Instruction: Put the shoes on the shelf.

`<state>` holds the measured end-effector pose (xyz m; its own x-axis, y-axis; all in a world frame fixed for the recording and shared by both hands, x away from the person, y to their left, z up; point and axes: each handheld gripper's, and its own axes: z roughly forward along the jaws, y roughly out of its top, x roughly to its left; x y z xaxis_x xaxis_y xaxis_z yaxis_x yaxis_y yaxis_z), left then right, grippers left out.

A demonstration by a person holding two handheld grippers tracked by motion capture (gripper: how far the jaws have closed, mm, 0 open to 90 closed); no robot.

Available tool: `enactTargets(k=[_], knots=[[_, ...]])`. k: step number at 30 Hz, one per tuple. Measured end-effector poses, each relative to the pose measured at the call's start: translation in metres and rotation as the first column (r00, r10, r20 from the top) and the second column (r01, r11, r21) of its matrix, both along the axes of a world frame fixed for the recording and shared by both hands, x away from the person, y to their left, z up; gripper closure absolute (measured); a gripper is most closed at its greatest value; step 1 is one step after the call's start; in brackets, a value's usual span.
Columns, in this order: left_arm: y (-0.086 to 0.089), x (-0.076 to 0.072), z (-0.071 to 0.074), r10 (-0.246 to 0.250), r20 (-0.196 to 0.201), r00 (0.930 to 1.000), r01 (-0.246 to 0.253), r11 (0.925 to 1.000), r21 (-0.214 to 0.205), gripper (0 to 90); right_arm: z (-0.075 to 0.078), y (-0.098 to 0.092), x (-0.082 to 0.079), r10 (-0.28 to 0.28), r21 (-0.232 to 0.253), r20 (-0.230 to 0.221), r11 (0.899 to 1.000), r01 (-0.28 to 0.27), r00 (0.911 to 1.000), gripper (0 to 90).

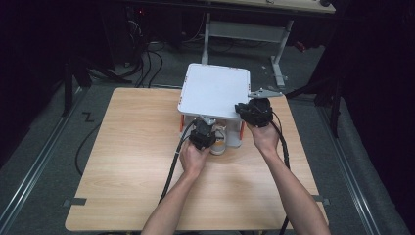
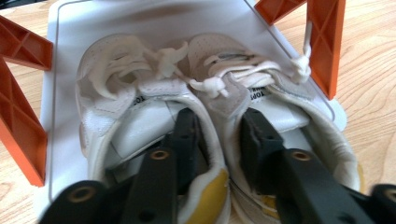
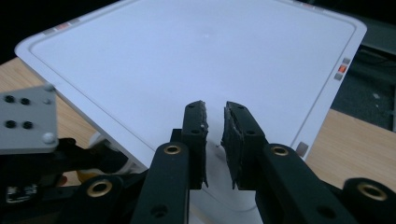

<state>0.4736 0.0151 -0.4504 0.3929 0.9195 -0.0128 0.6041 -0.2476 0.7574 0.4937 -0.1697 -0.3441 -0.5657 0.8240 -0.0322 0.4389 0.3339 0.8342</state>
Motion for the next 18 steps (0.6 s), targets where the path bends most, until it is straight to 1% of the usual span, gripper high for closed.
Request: enactTargets(k=[3,7,9,13,18], knots=[[0.0015,0.0003,0.0013,-0.001,0.004,1.0,0.001,0.9999,-0.015,57.7,-0.0021,0.0,0.0012,0.0,0.005,0.0,1.0,0.0,1.0,78.8],[0.0038,0.0003,0.0027,-0.009,-0.002,1.0,0.009,0.9988,-0.047,46.3,-0.0022,0.0005,0.0008,0.005,-0.009,0.008,1.0,-0.005,1.0,78.8],[0.0046,-0.0002,0.0033,-0.014,-0.006,0.9999,0.014,0.9986,-0.051,43.9,-0.0023,0.0002,0.0009,0.006,-0.005,0.005,1.0,-0.006,1.0,78.8],[0.0064,-0.0005,0.0046,-0.02,-0.02,0.9996,0.019,0.9965,-0.081,38.5,-0.0024,0.0003,0.001,0.008,-0.007,0.007,1.0,-0.008,0.9999,78.8],[0.0066,-0.0013,0.0048,-0.027,-0.025,0.9993,0.025,0.9953,-0.093,33.3,-0.0026,0.0007,0.0008,0.008,-0.01,0.012,1.0,-0.007,0.9999,78.8]])
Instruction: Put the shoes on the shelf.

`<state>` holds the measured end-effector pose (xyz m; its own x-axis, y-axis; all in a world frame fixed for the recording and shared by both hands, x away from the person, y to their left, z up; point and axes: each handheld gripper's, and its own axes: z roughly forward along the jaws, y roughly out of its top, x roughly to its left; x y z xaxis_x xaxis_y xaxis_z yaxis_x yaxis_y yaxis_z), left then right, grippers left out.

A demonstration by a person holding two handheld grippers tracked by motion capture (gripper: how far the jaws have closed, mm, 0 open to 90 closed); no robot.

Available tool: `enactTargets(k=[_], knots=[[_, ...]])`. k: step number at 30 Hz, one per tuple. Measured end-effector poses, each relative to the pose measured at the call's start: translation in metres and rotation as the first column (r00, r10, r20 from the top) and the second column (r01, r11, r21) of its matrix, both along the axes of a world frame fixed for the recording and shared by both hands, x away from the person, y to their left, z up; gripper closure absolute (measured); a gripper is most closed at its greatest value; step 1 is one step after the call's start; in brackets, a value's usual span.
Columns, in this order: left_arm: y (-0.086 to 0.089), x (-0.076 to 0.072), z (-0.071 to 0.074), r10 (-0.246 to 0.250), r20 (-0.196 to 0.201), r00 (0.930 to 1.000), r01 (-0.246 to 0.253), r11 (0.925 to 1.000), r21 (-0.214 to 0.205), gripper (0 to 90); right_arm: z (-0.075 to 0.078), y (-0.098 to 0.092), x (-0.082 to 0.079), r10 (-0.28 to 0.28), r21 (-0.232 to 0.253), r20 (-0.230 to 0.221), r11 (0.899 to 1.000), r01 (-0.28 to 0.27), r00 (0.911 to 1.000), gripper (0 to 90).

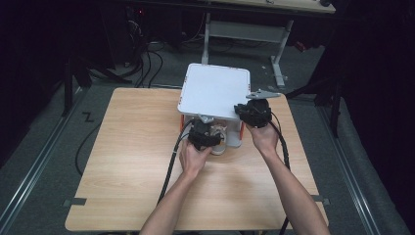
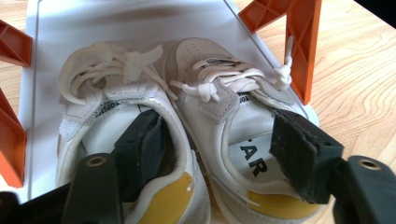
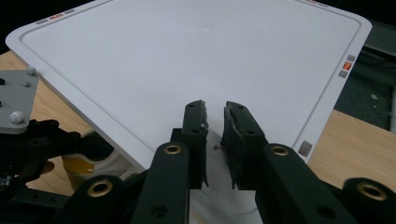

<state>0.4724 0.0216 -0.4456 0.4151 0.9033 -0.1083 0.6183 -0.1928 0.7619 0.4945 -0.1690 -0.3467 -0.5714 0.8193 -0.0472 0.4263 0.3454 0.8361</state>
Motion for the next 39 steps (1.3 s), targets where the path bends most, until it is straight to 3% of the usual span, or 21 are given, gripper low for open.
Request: enactTargets(k=[4,9,14,22,26,29,34,39], knots=[[0.0,-0.004,-0.001,0.014,0.033,0.9994,-0.015,0.9999,0.009,32.2,0.0,0.0,0.0,0.001,-0.002,0.002,1.0,-0.001,1.0,78.8],[0.003,-0.009,-0.003,0.029,0.056,0.998,-0.027,0.9993,-0.027,31.5,0.0,0.0,-0.001,0.002,-0.007,0.007,1.0,-0.002,1.0,79.0],[0.004,-0.018,0.009,0.03,0.122,0.992,-0.028,0.9993,-0.024,31.4,-0.001,0.0,0.0,0.003,-0.003,0.009,1.0,-0.003,1.0,79.0],[0.006,-0.033,0.022,0.008,0.127,0.9919,-0.005,0.9996,-0.026,26.7,-0.001,0.001,0.0,-0.001,-0.004,0.01,1.0,0.001,1.0,79.0],[0.013,-0.049,0.029,0.006,0.141,0.9901,-0.003,0.9999,-0.017,22.4,-0.001,0.001,0.0,0.001,-0.005,0.01,1.0,-0.001,0.9999,79.0],[0.019,-0.061,0.026,0.012,0.115,0.9933,-0.013,0.9999,0.008,18.0,-0.001,0.001,0.001,0.001,-0.005,0.01,1.0,-0.001,0.9999,79.0],[0.022,-0.076,0.009,0.022,0.082,0.9964,-0.026,0.9984,0.05,14.5,-0.001,0.001,0.0,0.001,-0.005,0.012,1.0,-0.001,0.9999,79.0],[0.013,-0.074,-0.012,0.054,0.026,0.9982,-0.056,0.9932,0.102,13.9,-0.001,0.001,0.0,0.002,-0.007,0.016,1.0,-0.001,0.9999,79.1]])
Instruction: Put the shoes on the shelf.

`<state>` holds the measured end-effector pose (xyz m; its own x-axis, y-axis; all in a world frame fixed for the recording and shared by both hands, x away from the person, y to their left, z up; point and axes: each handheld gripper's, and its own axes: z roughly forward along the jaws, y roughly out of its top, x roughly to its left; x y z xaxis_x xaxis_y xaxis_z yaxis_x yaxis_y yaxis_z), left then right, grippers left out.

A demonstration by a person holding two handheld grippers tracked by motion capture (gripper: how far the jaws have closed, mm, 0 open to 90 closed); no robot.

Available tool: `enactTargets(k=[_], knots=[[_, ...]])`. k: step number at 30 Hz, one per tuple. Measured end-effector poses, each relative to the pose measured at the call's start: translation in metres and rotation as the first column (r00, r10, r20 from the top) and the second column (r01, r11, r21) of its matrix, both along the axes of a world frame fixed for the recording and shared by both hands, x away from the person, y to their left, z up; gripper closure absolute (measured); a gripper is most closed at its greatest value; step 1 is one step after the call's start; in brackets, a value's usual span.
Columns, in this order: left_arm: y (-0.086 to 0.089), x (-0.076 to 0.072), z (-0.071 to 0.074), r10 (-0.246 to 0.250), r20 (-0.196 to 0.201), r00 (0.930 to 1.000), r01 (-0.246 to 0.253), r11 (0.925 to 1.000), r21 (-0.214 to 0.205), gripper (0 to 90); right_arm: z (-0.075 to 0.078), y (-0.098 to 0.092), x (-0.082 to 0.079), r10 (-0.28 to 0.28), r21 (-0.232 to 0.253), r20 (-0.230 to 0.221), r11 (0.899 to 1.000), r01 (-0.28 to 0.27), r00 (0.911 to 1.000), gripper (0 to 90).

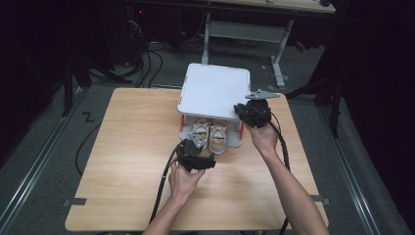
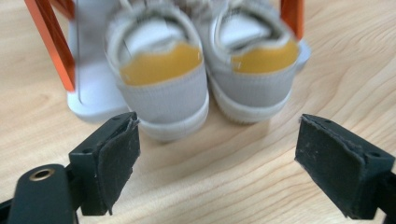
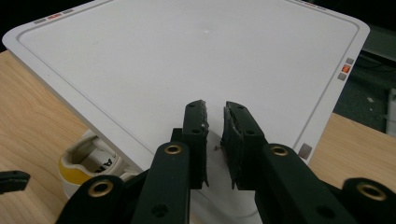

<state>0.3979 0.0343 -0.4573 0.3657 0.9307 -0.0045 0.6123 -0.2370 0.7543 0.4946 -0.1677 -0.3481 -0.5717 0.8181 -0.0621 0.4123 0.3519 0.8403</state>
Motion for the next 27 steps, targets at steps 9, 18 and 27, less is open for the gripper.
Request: enactTargets(k=[9,18,27], knots=[[-0.013,0.024,-0.012,0.113,-0.035,0.9929,-0.113,0.9936,0.0,13.1,0.0,0.003,-0.002,-0.015,-0.02,0.011,1.0,0.015,0.9998,79.0],[-0.02,0.042,-0.013,0.139,-0.033,0.9898,-0.139,0.9899,-0.025,14.2,0.0,0.003,-0.002,-0.018,-0.018,0.009,1.0,0.018,0.9998,79.0],[-0.021,0.072,-0.015,0.179,-0.046,0.9828,-0.181,0.9821,-0.052,15.3,0.0,0.002,-0.002,-0.018,-0.011,0.003,1.0,0.018,0.9998,79.0]])
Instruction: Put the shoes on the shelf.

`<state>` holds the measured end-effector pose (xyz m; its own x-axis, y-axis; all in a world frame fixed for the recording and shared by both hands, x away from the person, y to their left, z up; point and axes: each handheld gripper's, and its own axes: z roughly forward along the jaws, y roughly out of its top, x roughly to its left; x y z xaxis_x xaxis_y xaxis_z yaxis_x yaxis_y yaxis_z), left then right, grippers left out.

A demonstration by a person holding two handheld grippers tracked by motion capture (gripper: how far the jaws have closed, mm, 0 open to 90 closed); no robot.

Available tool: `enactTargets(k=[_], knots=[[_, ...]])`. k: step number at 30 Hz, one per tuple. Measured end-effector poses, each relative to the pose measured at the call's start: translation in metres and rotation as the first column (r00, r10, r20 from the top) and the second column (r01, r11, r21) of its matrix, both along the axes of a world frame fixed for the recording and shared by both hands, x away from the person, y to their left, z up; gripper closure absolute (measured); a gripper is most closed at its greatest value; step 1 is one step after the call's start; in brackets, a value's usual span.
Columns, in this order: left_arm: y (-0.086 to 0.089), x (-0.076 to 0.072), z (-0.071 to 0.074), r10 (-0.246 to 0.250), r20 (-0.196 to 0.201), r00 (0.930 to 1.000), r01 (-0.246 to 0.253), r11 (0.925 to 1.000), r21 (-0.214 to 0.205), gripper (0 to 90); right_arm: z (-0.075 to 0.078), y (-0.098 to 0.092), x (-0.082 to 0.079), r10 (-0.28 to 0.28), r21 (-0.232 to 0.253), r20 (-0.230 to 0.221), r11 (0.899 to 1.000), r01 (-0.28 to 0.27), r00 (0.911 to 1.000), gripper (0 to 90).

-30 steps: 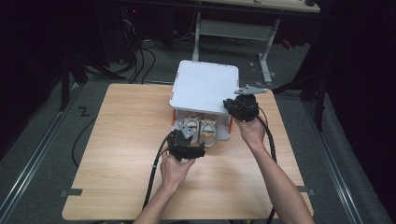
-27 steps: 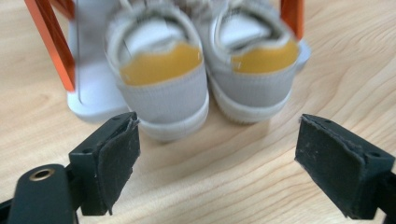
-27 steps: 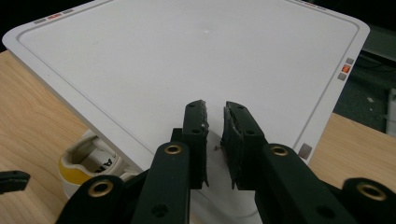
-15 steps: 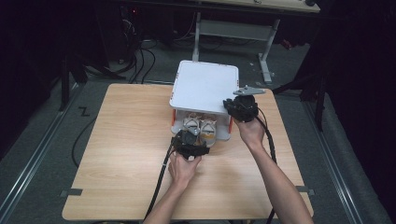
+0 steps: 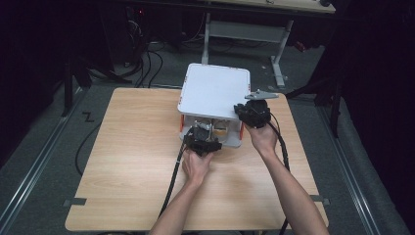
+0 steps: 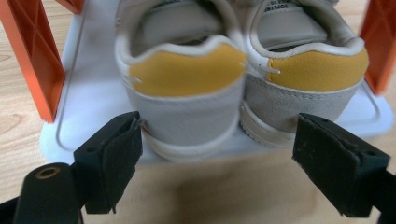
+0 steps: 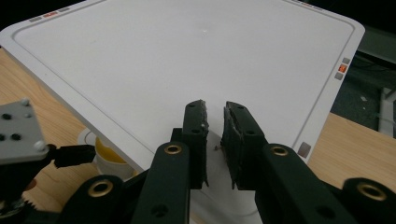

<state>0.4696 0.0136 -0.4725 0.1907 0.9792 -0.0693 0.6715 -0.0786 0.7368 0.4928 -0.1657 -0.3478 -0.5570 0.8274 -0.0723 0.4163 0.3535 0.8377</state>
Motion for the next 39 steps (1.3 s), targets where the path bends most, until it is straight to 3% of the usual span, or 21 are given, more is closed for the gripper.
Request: enactTargets(k=[6,9,13,15,18,19,23,29,32,33,37,39], knots=[[0.002,0.011,-0.004,0.044,0.02,0.9988,-0.044,0.9985,-0.033,15.6,0.0,0.0,0.0,0.0,0.0,0.001,1.0,0.0,1.0,79.3],[0.001,0.013,-0.005,0.045,0.005,0.999,-0.045,0.9976,-0.053,16.2,0.0,0.001,0.0,0.0,-0.004,0.003,1.0,0.0,1.0,80.0],[-0.001,0.018,-0.006,0.024,-0.001,0.9997,-0.024,0.9994,-0.024,17.2,0.0,0.001,-0.001,-0.002,-0.004,0.004,1.0,0.002,1.0,80.0],[-0.005,0.021,-0.007,0.073,-0.004,0.9973,-0.073,0.9973,-0.008,18.7,0.0,0.002,-0.001,-0.003,-0.015,0.006,1.0,0.003,1.0,80.0],[-0.003,0.023,-0.009,0.035,0.005,0.9994,-0.035,0.9994,-0.005,20.3,0.0,0.002,-0.002,-0.006,-0.013,0.006,1.0,0.006,1.0,79.9],[-0.003,0.02,-0.007,0.053,-0.009,0.9986,-0.053,0.9985,0.015,21.5,0.0,0.002,-0.002,-0.004,-0.013,0.009,1.0,0.004,1.0,79.9],[0.002,0.004,0.001,0.023,0.043,0.9988,-0.023,0.9997,-0.009,23.5,0.0,0.002,-0.002,-0.007,-0.016,0.008,1.0,0.007,0.9999,79.9],[-0.001,-0.013,0.002,-0.005,0.056,0.9984,0.003,0.9991,0.042,37.1,-0.001,0.001,-0.002,-0.004,-0.012,0.014,1.0,0.004,0.9999,79.9],[0.001,-0.009,0.001,0.008,0.055,0.9985,-0.011,0.9984,0.056,43.3,-0.001,0.001,-0.002,-0.004,-0.013,0.011,1.0,0.004,0.9999,79.9],[0.002,-0.006,0.0,0.008,0.05,0.9987,-0.01,0.9991,0.041,42.9,0.0,0.001,-0.002,-0.003,-0.016,0.011,1.0,0.003,0.9999,79.9],[0.0,0.004,-0.001,0.0,0.037,0.9993,-0.002,0.9981,0.061,42.7,0.0,0.001,-0.003,-0.005,-0.02,0.008,1.0,0.006,1.0,79.9],[0.002,0.005,0.0,-0.007,0.035,0.9994,0.005,0.9988,0.049,41.5,0.0,0.001,-0.003,-0.006,-0.02,0.007,1.0,0.006,1.0,79.9]])
